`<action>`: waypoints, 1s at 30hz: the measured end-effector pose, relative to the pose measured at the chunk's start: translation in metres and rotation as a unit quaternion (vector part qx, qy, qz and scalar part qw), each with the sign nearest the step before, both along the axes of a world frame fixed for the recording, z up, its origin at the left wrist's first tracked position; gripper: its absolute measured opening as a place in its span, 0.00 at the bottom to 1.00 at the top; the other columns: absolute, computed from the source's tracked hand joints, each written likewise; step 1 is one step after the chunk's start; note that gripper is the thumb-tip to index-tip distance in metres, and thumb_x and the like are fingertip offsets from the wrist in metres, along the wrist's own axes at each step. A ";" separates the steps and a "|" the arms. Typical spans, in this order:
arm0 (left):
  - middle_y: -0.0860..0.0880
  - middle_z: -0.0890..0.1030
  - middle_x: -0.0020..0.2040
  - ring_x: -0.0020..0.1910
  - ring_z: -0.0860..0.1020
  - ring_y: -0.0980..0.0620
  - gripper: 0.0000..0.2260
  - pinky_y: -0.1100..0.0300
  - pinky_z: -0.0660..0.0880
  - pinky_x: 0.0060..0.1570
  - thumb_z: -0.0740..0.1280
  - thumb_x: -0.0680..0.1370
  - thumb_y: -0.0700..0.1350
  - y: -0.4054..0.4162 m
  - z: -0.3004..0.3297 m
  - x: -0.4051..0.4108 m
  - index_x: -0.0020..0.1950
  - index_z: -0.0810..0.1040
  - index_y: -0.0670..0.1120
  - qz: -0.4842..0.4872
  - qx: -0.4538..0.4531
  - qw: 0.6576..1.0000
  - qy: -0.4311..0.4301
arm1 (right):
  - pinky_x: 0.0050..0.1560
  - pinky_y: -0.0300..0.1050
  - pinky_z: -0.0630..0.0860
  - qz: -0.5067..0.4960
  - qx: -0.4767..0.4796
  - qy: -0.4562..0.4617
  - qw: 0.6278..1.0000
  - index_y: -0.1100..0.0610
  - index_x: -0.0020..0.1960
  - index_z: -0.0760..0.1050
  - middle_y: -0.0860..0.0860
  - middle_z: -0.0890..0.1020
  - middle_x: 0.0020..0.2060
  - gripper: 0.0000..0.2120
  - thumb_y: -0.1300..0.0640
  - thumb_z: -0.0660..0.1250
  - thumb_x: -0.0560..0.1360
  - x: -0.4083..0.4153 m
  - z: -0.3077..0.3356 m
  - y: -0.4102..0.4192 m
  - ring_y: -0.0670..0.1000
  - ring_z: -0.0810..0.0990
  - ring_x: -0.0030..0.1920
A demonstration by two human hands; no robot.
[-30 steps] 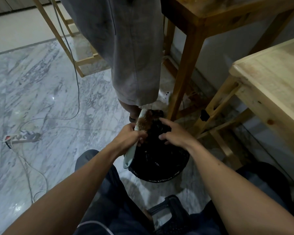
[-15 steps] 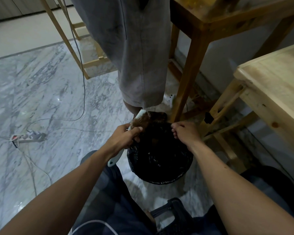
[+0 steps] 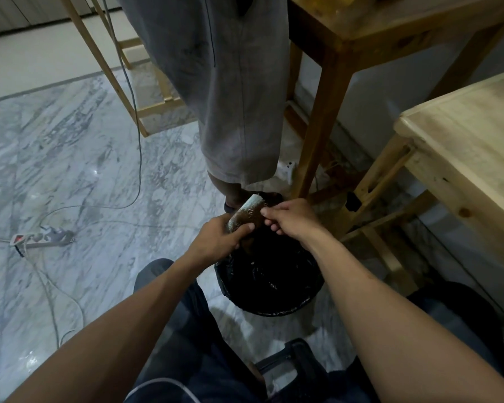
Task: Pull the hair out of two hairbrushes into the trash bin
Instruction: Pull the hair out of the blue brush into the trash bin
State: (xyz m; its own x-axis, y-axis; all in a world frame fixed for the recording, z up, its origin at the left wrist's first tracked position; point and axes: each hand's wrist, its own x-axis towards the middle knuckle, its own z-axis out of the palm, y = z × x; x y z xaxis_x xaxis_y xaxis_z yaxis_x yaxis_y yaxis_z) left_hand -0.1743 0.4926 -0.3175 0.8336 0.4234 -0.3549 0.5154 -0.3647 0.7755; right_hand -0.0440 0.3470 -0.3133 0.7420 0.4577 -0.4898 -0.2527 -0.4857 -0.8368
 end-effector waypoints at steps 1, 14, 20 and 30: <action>0.51 0.83 0.34 0.33 0.82 0.56 0.13 0.63 0.75 0.36 0.72 0.79 0.59 0.003 -0.002 -0.001 0.50 0.81 0.50 -0.003 0.019 1.000 0.009 | 0.33 0.39 0.75 0.003 -0.012 -0.009 1.000 0.57 0.39 0.84 0.50 0.84 0.32 0.11 0.53 0.73 0.77 0.002 0.001 -0.002 0.45 0.78 0.30; 0.47 0.85 0.36 0.36 0.81 0.52 0.17 0.54 0.73 0.40 0.70 0.80 0.58 0.032 -0.010 -0.010 0.50 0.81 0.43 0.099 0.034 0.994 0.013 | 0.47 0.50 0.80 -0.120 -0.120 -0.028 0.985 0.58 0.39 0.81 0.55 0.84 0.40 0.13 0.54 0.68 0.81 0.020 -0.011 -0.052 0.55 0.81 0.42; 0.45 0.82 0.36 0.28 0.73 0.51 0.20 0.57 0.69 0.29 0.70 0.81 0.58 0.032 0.002 0.001 0.58 0.79 0.40 0.265 -0.067 0.959 -0.076 | 0.44 0.46 0.72 -0.073 -0.272 -0.074 0.957 0.60 0.46 0.75 0.53 0.75 0.39 0.10 0.56 0.64 0.83 0.014 -0.022 -0.062 0.56 0.77 0.43; 0.46 0.84 0.36 0.21 0.74 0.61 0.19 0.62 0.69 0.25 0.71 0.80 0.58 0.015 -0.005 -0.002 0.55 0.82 0.42 0.111 -0.020 0.994 -0.003 | 0.42 0.48 0.80 0.051 -0.174 0.046 0.982 0.57 0.60 0.82 0.54 0.84 0.47 0.12 0.56 0.62 0.84 -0.004 -0.019 -0.044 0.56 0.84 0.46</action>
State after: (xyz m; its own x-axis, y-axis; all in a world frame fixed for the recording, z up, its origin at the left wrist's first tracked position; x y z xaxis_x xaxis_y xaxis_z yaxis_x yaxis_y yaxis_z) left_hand -0.1765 0.5076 -0.3228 0.7230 0.5830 -0.3707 0.5752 -0.2107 0.7904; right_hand -0.0481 0.3027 -0.3321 0.6459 0.3210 -0.6926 -0.2547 -0.7647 -0.5919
